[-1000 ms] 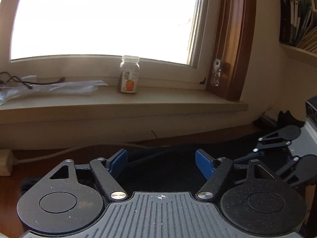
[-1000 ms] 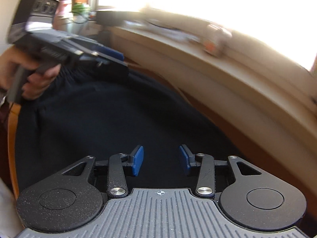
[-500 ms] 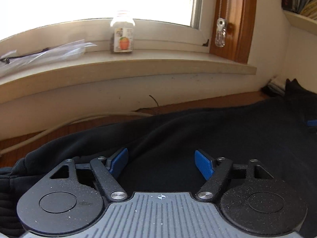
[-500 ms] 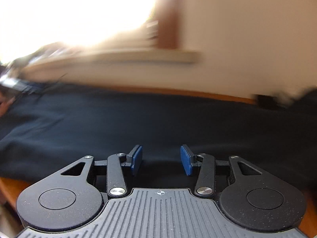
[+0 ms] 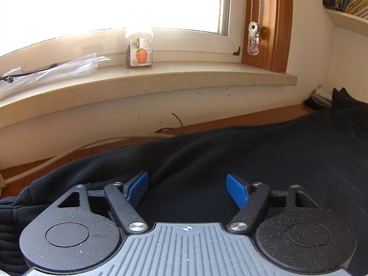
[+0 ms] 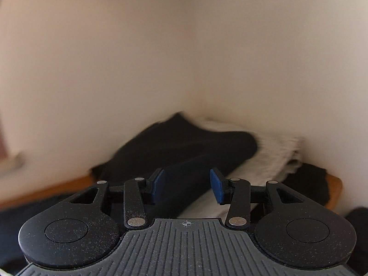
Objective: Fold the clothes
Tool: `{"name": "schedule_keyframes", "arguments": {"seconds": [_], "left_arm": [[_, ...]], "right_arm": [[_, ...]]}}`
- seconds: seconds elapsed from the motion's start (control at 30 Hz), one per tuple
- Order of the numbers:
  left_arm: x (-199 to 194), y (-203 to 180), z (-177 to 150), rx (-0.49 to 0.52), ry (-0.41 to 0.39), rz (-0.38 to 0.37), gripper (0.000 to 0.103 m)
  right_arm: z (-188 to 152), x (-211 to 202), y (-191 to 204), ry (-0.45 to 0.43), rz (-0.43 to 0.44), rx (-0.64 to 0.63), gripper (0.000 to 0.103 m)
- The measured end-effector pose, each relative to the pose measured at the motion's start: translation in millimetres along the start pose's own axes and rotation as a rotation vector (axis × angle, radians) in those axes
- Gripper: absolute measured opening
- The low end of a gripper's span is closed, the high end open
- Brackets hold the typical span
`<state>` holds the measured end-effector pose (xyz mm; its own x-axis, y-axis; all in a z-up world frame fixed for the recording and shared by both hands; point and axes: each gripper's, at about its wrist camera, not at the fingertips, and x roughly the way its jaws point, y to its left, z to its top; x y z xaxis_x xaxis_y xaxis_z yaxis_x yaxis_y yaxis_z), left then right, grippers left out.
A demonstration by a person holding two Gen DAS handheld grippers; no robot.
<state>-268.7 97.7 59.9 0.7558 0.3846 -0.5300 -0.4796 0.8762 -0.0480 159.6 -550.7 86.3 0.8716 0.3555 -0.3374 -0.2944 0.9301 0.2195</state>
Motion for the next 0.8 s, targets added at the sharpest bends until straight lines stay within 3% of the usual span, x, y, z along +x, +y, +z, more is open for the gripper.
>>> {"name": "schedule_keyframes", "arguments": {"seconds": [0.2,0.33,0.4,0.43,0.47,0.63,0.8], "left_arm": [[-0.2,-0.3,-0.2,0.001,0.0,0.0,0.079],[0.2,-0.8,0.0,0.001,0.001,0.001,0.079],[0.0,-1.4,0.1,0.0,0.001,0.002,0.079],[-0.2,-1.7,0.0,0.0,0.001,0.003,0.079],[-0.3,-1.9,-0.1,-0.001,0.001,0.003,0.079],[-0.5,-1.8,-0.4,-0.002,0.001,0.002,0.079],[-1.1,-2.0,-0.5,-0.001,-0.001,0.004,0.079]], "right_arm": [[10.1,23.8,-47.2,0.01,-0.016,0.27,0.045],[14.7,42.8,-55.9,-0.011,-0.025,0.348,0.044],[16.8,53.3,-61.2,-0.009,-0.031,0.374,0.038],[18.2,53.7,-61.1,-0.015,-0.024,0.373,0.018],[20.3,53.0,-59.2,-0.024,-0.019,0.361,0.006],[37.5,41.3,-31.1,-0.084,0.041,0.243,0.004],[54.3,34.0,21.6,-0.074,0.144,0.123,0.004]]}}
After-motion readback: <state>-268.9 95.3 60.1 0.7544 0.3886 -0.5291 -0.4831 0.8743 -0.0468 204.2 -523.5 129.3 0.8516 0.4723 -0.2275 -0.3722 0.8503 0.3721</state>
